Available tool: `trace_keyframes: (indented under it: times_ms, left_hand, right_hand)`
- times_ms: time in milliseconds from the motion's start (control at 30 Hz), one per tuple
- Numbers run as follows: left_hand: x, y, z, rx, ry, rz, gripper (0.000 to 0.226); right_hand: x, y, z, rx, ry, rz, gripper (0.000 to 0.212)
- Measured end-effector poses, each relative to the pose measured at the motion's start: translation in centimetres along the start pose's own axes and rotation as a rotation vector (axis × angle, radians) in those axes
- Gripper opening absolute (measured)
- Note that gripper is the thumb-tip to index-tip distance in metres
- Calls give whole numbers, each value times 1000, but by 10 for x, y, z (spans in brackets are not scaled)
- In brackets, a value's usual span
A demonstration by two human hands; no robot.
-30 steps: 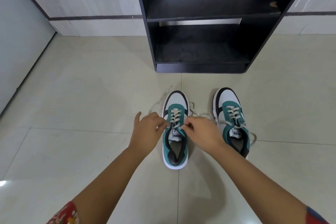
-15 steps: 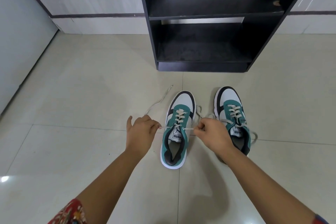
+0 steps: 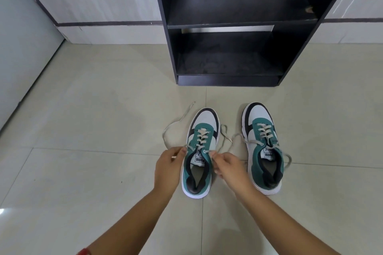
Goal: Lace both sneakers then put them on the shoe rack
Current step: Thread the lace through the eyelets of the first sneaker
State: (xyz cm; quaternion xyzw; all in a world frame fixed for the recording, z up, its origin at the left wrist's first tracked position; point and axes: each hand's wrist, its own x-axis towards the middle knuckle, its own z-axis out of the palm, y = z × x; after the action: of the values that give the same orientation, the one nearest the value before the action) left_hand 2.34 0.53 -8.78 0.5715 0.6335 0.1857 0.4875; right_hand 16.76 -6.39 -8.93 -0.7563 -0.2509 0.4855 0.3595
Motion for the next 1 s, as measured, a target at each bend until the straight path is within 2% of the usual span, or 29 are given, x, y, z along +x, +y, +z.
trace_keyframes:
  times_ms: [67, 167, 267, 433, 600, 733, 833, 900, 1000]
  left_hand:
    - [0, 14, 2, -182, -23, -92, 20]
    - [0, 31, 2, -413, -101, -266, 14]
    - [1, 34, 2, -442, -142, -265, 14]
    - [4, 27, 5, -299, -120, -217, 26]
    - [9, 26, 15, -155, -82, -28, 8]
    - [9, 19, 12, -447, 5, -205, 14]
    - [5, 19, 12, -545, 18, -243, 10]
    - [3, 23, 11, -532, -66, -179, 13]
    - [1, 32, 5, -518, -248, -3, 18]
  right_hand:
    - [5, -6, 7, 366, 17, 108, 12]
    - [6, -15, 14, 582, 50, 132, 11]
    - [7, -20, 18, 559, 69, 58, 8]
    - [8, -20, 18, 557, 38, 26, 6]
    - [11, -21, 19, 513, -3, 2, 12]
    - [19, -14, 12, 656, -41, 117, 13]
    - [21, -6, 9, 757, -63, 154, 16]
    - [18, -9, 7, 703, -91, 111, 14]
    - [16, -23, 3, 496, -131, -17, 17]
